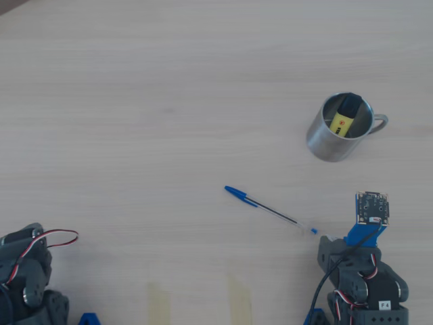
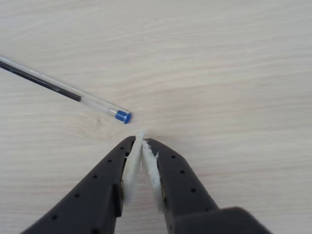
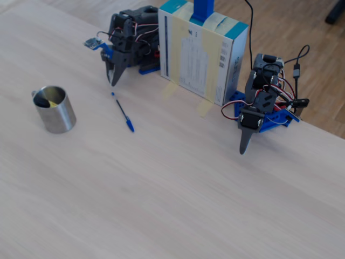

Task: Grab the blue pen and put it in the silver cup.

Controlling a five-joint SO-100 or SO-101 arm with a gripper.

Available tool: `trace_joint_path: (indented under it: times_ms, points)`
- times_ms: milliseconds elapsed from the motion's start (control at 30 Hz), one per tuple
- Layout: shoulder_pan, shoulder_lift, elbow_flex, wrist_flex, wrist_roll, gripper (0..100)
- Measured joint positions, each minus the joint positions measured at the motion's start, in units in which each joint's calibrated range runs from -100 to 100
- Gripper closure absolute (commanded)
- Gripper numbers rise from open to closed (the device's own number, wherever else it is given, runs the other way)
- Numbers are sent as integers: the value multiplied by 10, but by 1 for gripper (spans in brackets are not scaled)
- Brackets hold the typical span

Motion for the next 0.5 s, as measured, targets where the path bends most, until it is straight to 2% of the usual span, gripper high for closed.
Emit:
trace_joint_path:
  times_ms: [500]
  points:
    - [-22, 0, -13, 6, 13, 97]
